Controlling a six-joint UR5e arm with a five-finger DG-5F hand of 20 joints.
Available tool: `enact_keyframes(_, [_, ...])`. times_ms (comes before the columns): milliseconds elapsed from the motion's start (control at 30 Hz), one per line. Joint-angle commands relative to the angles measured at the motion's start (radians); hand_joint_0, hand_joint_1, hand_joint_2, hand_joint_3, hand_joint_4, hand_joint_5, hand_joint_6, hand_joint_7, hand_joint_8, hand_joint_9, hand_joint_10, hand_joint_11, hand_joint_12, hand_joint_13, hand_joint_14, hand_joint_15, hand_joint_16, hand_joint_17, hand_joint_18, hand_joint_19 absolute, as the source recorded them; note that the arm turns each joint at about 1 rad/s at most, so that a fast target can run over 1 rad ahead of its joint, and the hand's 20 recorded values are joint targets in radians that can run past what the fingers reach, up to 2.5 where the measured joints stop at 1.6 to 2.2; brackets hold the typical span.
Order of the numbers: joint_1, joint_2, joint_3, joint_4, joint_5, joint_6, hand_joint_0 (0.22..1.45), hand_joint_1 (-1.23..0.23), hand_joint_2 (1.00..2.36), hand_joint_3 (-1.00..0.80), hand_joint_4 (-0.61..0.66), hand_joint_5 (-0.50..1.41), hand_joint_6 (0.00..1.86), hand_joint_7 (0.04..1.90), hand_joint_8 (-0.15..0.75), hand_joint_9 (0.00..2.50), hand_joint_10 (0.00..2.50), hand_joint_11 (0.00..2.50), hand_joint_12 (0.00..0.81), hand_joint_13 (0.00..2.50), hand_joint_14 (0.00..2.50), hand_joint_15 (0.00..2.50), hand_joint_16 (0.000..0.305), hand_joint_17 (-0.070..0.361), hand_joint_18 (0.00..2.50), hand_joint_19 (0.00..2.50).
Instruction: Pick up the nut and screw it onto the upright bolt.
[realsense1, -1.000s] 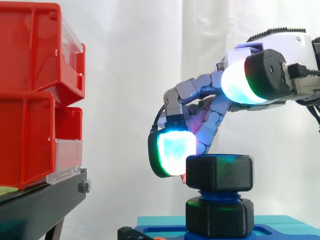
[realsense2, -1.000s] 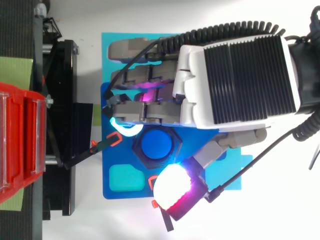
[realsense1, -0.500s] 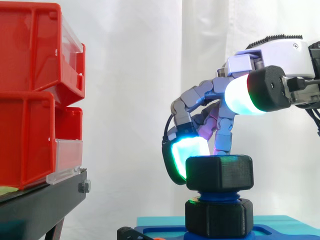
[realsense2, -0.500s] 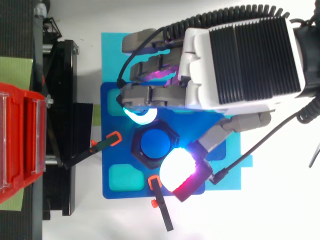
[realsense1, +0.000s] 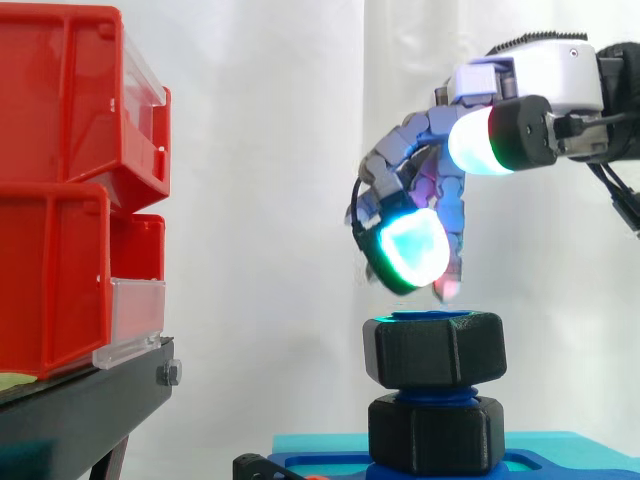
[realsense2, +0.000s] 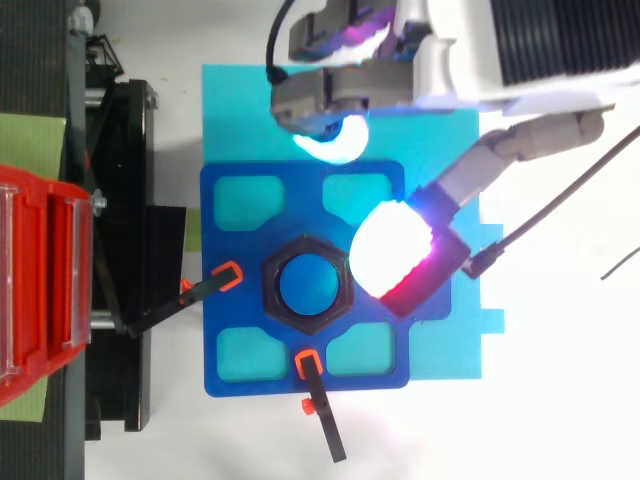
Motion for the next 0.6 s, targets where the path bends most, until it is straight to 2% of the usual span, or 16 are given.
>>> enact_keyframes(0, [-0.009, 0.0, 0.039, -0.032, -0.002, -0.01, 0.52, -0.15, 1.0, -0.5, 0.18, 0.02, 0.5, 1.44, 0.295, 1.27, 0.0, 0.0, 0.234, 0.86, 0.0, 0.0, 0.019, 0.043, 0.47, 0.0])
enact_keyframes(67, [-0.008, 0.0, 0.042, -0.03, -0.004, -0.01, 0.52, -0.14, 1.0, -0.5, 0.19, 0.0, 0.5, 1.38, 0.302, 1.26, 0.0, 0.0, 0.239, 0.84, 0.0, 0.01, 0.02, 0.045, 0.46, 0.0])
enact_keyframes(200, [-0.002, 0.0, 0.041, -0.014, 0.001, -0.01, 0.51, -0.13, 1.0, -0.5, 0.26, -0.04, 0.5, 1.09, 0.293, 1.18, 0.0, 0.0, 0.252, 0.8, 0.0, 0.0, 0.023, 0.051, 0.44, 0.0])
enact_keyframes(300, [0.011, 0.0, 0.001, 0.012, 0.007, 0.001, 0.51, -0.13, 1.0, -0.5, 0.28, -0.05, 0.5, 0.98, 0.29, 1.15, 0.0, 0.0, 0.258, 0.79, 0.0, 0.0, 0.024, 0.053, 0.43, 0.0])
enact_keyframes(333, [0.011, 0.0, 0.001, 0.012, 0.007, 0.001, 0.51, -0.13, 1.0, -0.5, 0.28, -0.06, 0.5, 0.94, 0.286, 1.14, 0.0, 0.0, 0.26, 0.78, 0.0, 0.0, 0.024, 0.054, 0.42, 0.0])
enact_keyframes(400, [0.025, 0.0, -0.031, 0.065, 0.021, 0.029, 0.51, -0.13, 1.0, -0.5, 0.27, -0.06, 0.5, 0.9, 0.285, 1.13, 0.0, 0.0, 0.261, 0.77, 0.0, 0.0, 0.024, 0.055, 0.42, 0.0])
enact_keyframes(433, [0.025, 0.0, -0.031, 0.065, 0.021, 0.029, 0.51, -0.12, 1.0, -0.5, 0.26, -0.07, 0.5, 0.87, 0.281, 1.12, 0.0, 0.0, 0.26, 0.76, 0.0, 0.0, 0.025, 0.056, 0.42, 0.0])
enact_keyframes(500, [0.044, -0.002, -0.062, 0.146, 0.041, 0.081, 0.51, -0.12, 1.0, -0.5, 0.25, -0.07, 0.5, 0.84, 0.28, 1.1, 0.0, 0.0, 0.261, 0.75, 0.0, 0.0, 0.025, 0.057, 0.41, 0.0])
enact_keyframes(567, [0.054, -0.002, -0.065, 0.177, 0.047, 0.102, 0.5, -0.12, 1.0, -0.5, 0.25, -0.07, 0.5, 0.82, 0.283, 1.1, 0.0, 0.0, 0.261, 0.75, 0.0, 0.0, 0.026, 0.058, 0.4, 0.0])
